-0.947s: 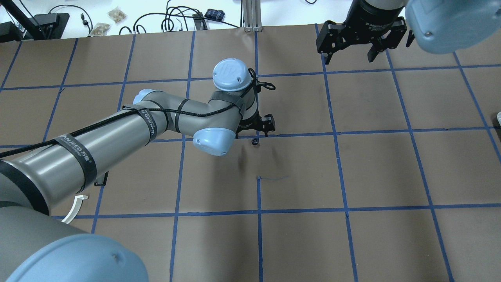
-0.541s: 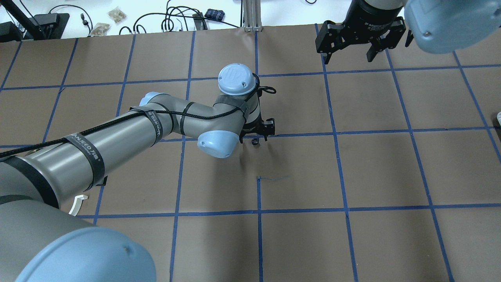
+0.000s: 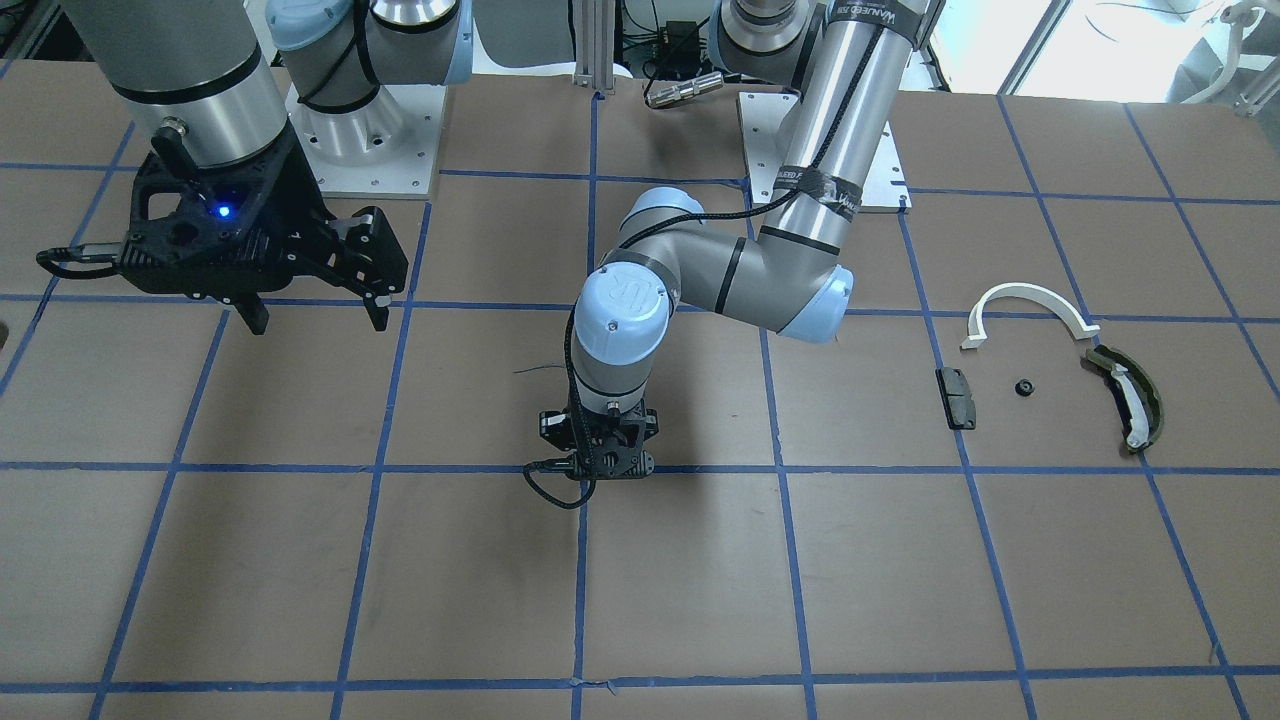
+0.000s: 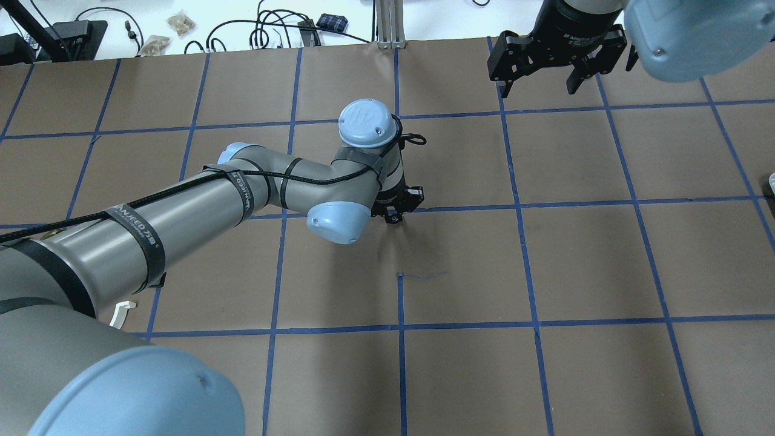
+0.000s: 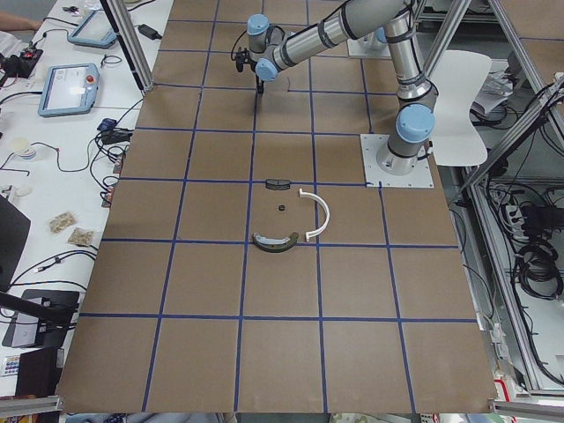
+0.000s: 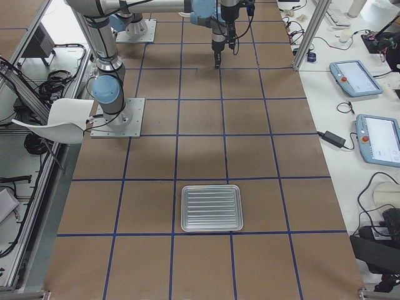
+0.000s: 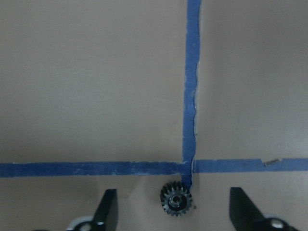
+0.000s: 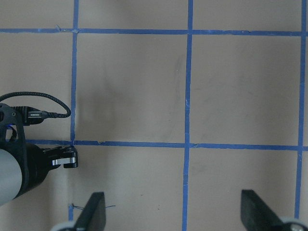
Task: Place bearing gear from tray to pile
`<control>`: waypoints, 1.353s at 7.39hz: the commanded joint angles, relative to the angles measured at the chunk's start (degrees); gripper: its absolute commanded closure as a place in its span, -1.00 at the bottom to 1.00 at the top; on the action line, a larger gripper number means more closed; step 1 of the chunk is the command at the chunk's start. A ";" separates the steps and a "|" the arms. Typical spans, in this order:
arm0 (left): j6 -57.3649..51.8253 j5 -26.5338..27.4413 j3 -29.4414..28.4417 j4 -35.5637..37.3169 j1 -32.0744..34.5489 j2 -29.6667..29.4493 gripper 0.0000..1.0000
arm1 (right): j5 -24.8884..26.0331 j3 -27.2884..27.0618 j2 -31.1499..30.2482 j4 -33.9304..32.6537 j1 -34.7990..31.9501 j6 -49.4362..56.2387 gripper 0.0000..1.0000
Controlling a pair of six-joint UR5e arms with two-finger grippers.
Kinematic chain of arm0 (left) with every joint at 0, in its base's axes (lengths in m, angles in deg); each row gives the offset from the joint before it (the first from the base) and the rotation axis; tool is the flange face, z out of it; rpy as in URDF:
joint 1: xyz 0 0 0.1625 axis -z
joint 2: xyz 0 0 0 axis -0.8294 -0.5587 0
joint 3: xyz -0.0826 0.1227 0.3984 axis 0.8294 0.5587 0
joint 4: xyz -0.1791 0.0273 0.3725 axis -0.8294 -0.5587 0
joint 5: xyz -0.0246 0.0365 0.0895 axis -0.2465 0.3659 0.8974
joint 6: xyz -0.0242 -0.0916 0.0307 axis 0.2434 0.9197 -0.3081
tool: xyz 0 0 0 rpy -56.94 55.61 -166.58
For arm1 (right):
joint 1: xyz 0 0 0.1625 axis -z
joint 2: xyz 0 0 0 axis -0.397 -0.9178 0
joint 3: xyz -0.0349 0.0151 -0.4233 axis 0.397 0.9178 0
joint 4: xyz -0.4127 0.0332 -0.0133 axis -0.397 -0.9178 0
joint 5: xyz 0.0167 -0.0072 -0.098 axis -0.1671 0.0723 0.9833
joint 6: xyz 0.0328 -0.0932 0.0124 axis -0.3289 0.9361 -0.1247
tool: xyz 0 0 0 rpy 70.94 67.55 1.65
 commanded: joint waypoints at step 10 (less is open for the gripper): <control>-73.42 4.79 7.30 -15.72 -49.54 13.60 0.93 | -0.09 0.11 -0.42 0.15 -0.07 0.07 -1.00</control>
